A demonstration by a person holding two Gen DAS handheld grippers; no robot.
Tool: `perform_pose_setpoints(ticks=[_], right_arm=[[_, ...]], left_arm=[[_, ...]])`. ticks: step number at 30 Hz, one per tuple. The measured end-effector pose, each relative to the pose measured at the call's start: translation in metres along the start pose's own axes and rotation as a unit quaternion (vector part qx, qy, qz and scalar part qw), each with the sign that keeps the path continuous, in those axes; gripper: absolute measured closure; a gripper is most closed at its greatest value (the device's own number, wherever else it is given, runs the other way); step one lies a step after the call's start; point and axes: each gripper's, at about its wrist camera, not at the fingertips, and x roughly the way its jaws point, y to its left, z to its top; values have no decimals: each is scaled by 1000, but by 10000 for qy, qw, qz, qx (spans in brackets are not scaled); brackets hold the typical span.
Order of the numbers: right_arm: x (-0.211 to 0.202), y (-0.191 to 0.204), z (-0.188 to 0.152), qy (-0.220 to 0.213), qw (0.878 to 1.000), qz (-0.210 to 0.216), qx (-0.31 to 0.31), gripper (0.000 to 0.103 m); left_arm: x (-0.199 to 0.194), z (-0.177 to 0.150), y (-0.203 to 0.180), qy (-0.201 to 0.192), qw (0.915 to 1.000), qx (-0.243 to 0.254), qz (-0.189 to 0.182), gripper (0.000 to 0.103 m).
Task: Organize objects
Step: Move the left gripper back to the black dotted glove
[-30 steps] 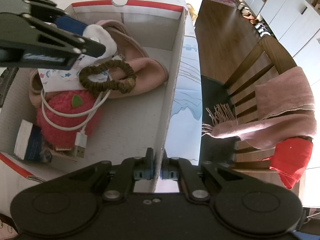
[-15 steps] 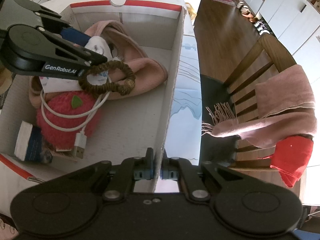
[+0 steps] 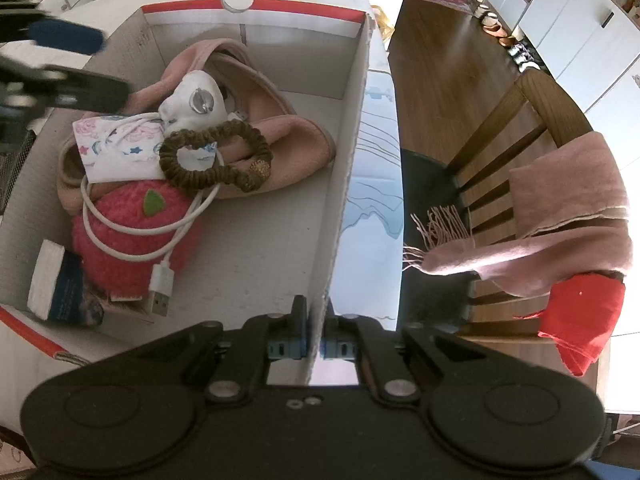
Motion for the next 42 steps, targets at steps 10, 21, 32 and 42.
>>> perform_pose_setpoints(ticks=[10,21,32,42], right_arm=[[0,0,2,23,10000,27,-19,99],[-1,0,1,32,10000,4,-19,99],[-2,1,0,41,10000,-38,-6,98],[-1,1,0,56,10000,-58,8,98]], left_arm=[[-66,-44,52,-160,9975,-586,356,29],[-68,-117,108,262,9861,-1285,1017,20],[-25,-160,100,572,9825,-1468,996,20],[9,-179,108,791,9737,-1910,954,21]])
